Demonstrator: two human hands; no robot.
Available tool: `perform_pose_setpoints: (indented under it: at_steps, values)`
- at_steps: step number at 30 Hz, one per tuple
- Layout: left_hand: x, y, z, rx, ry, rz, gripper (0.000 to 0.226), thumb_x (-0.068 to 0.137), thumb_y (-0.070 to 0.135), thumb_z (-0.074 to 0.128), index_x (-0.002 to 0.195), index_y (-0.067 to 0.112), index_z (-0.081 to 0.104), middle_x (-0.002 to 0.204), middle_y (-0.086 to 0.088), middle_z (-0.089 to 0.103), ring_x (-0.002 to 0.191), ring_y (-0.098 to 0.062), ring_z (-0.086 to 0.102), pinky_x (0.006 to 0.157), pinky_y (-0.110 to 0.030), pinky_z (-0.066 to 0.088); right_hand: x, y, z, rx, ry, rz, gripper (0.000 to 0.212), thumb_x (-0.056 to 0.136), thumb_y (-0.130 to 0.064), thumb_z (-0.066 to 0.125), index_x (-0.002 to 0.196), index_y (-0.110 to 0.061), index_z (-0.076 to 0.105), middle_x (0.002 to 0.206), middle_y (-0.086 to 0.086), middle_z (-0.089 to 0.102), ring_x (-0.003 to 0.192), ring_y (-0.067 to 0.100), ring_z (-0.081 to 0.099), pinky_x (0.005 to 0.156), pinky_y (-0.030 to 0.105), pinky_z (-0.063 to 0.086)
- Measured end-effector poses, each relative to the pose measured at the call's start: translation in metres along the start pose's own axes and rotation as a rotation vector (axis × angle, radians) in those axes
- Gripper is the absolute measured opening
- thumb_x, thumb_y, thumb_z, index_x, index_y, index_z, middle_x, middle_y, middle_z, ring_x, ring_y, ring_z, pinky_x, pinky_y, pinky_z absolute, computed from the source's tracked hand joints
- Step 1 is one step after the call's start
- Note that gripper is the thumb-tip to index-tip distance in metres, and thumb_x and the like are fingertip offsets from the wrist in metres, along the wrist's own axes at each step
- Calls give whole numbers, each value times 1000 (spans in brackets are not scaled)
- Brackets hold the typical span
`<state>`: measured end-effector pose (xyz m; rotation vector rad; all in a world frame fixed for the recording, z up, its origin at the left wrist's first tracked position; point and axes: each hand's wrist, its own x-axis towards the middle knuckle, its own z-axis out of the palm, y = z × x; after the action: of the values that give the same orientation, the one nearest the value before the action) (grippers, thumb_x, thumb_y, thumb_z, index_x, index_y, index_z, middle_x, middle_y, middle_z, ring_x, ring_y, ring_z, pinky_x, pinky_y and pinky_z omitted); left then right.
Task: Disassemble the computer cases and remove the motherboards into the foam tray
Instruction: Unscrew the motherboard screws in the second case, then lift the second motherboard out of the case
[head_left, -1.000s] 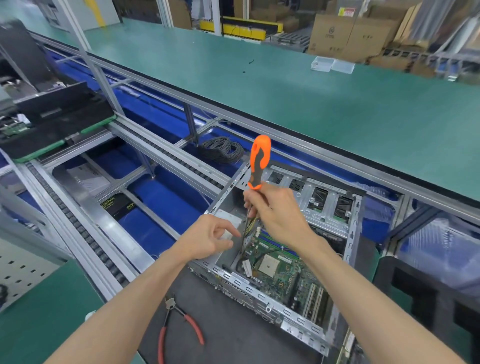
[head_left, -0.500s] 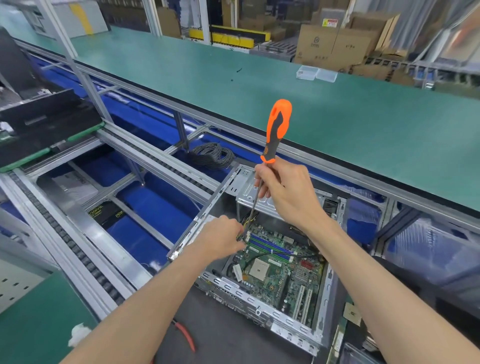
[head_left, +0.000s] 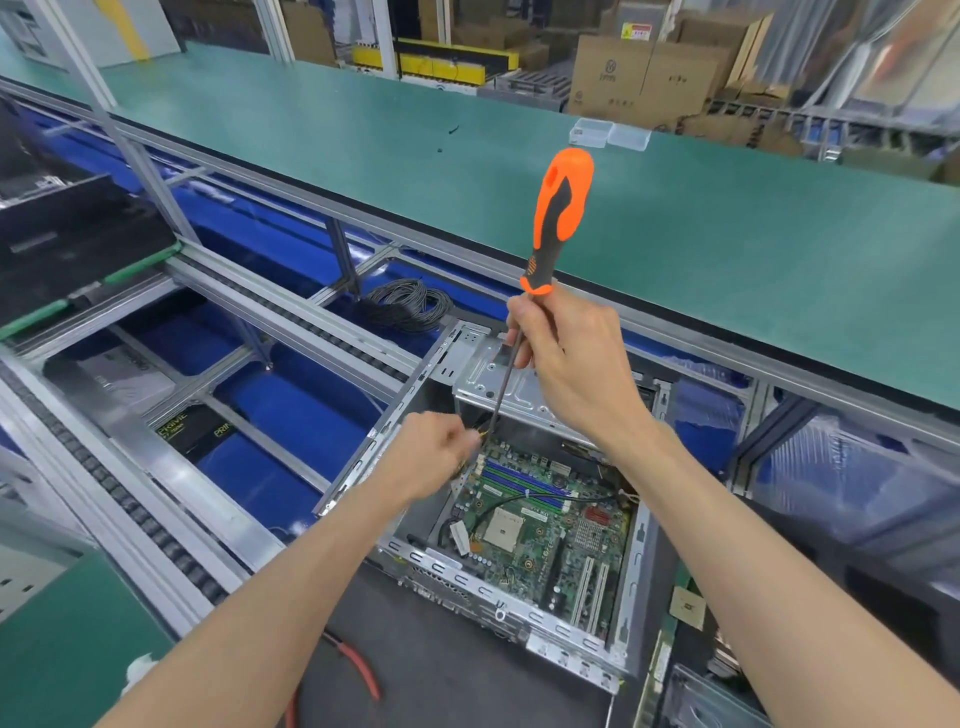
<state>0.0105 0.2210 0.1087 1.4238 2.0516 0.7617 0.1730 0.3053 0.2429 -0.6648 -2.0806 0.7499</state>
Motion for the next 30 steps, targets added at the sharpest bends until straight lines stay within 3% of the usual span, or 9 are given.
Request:
perform_pose_setpoints:
  at_steps: [4,6,8,11,16,20,24,27,30]
  values:
    - [-14,5,-7,-1172,-50,-199,35,84,11,49,58,22,28,52,6,20,41,-8,15,34,-14,17,-1,4,-1,-138,-74,-15,25,105,-20,47,86,-8,58,70,5,65,62,28,60,67,46,48]
    - [-18,12,-9,-1501,-105,-274,33,84,12,47,57,22,31,53,8,19,40,-6,13,29,-15,14,-4,6,1,-205,-119,-27,26,105,-23,46,88,-6,57,71,10,63,64,33,57,65,48,46]
    - [-19,19,-10,-1670,-146,-288,32,84,14,45,54,21,34,53,9,17,42,-5,9,30,-17,10,-7,3,3,-283,-158,-54,27,105,-26,46,88,-7,55,71,6,59,63,34,52,61,45,43]
    - [-21,27,-13,-1748,-159,-321,37,88,17,45,52,21,36,54,9,14,44,-6,7,34,-20,7,-8,-4,7,-396,-225,-88,27,105,-30,45,91,-9,54,74,-1,50,64,31,46,58,40,34]
    - [-18,28,-25,-1627,-34,-342,39,94,25,49,56,19,46,51,9,17,42,-7,10,34,-21,9,-10,-19,10,-482,-274,-113,27,106,-33,44,97,-11,57,78,-3,49,65,26,39,59,41,40]
    - [-16,8,-51,-1584,58,-354,44,98,29,47,55,19,46,50,8,18,38,-7,13,34,-22,9,-25,-32,18,-569,-307,-121,28,106,-37,40,97,-18,58,84,-1,59,73,30,56,62,44,48]
    - [-15,-12,-74,-1562,35,-336,41,94,21,45,53,21,40,48,9,20,37,-6,14,32,-22,10,-59,-36,33,-704,-370,-90,30,107,-41,35,95,-22,55,83,-4,61,71,28,61,61,42,52]
    - [-14,-14,-88,-1553,29,-305,51,100,27,48,51,23,37,45,9,24,34,-6,18,33,-20,12,-90,-36,45,-778,-395,-50,30,106,-44,34,94,-23,52,85,-4,58,73,27,61,58,41,52]
    - [-17,-13,-100,-1564,-61,-287,58,102,25,44,44,24,35,45,10,17,40,-8,8,32,-20,9,-128,-37,57,-806,-406,-32,28,106,-42,39,94,-23,56,87,-4,60,75,27,63,53,37,48]
